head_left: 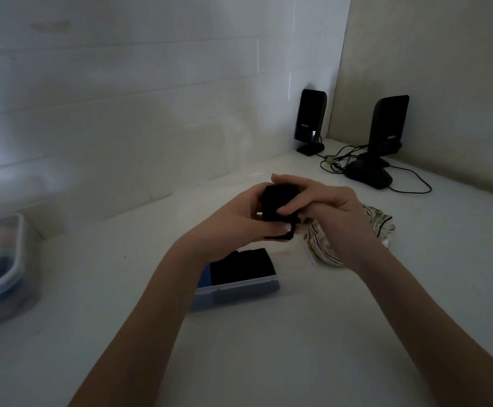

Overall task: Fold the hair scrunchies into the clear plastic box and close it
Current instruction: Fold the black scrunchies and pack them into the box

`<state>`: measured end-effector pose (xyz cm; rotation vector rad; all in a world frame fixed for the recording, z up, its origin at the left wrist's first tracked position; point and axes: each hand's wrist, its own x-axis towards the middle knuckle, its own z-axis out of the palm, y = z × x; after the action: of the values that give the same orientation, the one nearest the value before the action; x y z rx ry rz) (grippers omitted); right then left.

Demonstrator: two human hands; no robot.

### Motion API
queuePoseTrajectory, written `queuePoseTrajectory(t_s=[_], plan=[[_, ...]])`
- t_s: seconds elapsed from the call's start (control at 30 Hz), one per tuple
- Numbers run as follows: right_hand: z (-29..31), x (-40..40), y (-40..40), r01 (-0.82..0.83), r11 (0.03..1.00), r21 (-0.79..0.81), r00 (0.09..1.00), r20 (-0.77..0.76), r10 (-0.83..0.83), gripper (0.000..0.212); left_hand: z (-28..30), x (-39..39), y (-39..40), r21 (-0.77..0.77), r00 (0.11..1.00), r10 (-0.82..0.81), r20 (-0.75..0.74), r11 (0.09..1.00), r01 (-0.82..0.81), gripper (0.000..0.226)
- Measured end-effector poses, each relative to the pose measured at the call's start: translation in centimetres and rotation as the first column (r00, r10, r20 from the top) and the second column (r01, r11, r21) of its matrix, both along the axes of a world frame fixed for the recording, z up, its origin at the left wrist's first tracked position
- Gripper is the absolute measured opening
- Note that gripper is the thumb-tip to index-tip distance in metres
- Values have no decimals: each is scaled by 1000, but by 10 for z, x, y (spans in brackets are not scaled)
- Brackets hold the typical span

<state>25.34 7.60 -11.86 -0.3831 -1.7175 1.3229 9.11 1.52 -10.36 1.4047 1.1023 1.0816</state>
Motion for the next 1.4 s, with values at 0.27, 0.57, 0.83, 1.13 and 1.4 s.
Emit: queuePoseTrajectory(t_s=[0.27, 0.57, 0.83, 1.13, 1.4], plan=[[6, 3, 1, 132, 979, 156, 939, 295, -174, 19, 1, 1, 0, 4, 994, 49, -94, 999, -49, 55], [11, 7, 1, 146, 986, 75, 908, 386, -164, 11, 0, 0, 2, 49, 973, 110, -204, 994, -102, 52], [9, 2, 0, 225, 967, -118, 956, 218, -196, 10, 2, 2, 3, -85, 982, 97, -160, 990, -112, 26], [9, 5, 1, 141, 983, -118, 964, 242, -109, 17, -1, -1, 3, -77, 983, 95, -158, 991, -108, 19], [12, 6, -1, 210, 972, 109, 943, 239, -231, 10, -3, -1, 5, 35, 957, 125, -261, 992, -121, 25]])
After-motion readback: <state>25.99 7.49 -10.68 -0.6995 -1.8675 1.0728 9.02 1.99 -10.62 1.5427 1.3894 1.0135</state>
